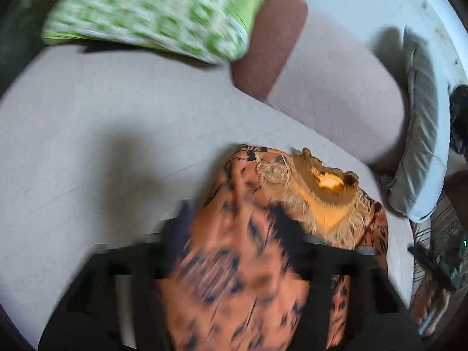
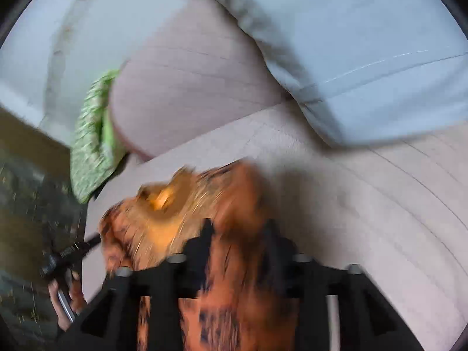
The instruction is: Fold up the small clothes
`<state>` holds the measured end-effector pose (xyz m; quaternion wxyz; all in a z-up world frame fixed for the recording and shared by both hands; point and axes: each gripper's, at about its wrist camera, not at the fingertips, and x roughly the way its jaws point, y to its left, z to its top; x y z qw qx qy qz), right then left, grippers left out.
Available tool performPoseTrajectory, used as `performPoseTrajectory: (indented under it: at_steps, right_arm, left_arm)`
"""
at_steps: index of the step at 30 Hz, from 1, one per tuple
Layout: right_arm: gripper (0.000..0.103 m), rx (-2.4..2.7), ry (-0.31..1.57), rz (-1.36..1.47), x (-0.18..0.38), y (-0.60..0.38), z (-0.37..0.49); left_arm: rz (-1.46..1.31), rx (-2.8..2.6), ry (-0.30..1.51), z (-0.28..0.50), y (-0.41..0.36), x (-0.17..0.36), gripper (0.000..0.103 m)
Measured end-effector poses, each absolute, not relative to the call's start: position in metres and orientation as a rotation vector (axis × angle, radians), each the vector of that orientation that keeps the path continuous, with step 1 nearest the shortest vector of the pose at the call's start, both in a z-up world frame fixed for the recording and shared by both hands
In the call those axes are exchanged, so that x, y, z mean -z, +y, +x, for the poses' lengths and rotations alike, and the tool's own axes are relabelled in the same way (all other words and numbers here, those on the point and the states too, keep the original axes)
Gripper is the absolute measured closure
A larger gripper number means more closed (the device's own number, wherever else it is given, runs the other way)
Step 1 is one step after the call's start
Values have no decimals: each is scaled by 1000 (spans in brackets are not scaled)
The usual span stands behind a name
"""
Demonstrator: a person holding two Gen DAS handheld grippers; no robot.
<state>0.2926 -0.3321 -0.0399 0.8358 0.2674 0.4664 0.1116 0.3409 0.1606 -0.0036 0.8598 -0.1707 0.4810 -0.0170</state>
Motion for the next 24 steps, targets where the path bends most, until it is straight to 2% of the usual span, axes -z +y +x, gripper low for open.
performPoseTrajectory:
  at_steps: [3, 5, 11, 15, 20, 23, 24]
  right_arm:
    - [60, -316, 1044, 605, 37, -314, 211]
    - [61, -336, 1113, 641, 46, -297, 158]
    - [61, -232, 1144, 686, 77, -291, 40]
    - [61, -136, 1220, 755, 109, -301, 14]
    - [61, -157, 1275, 684, 124, -285, 5]
    - [72, -131, 1273, 665, 133, -277, -7]
    - [80, -132, 1264, 668, 132, -278, -8]
  left_arm:
    - [-353, 8, 1014, 264, 167, -4, 27]
    - [-347, -38, 1071, 214, 173, 13, 27]
    - [-406, -127, 1189, 112, 178, 84, 27]
    - [-426, -161, 1176, 94, 187, 87, 27]
    - [-397, -85, 1285, 84, 170, 110, 27]
    - [-325, -26, 1287, 76, 150, 111, 27]
    - [-310, -32, 1280, 74, 146, 113, 27]
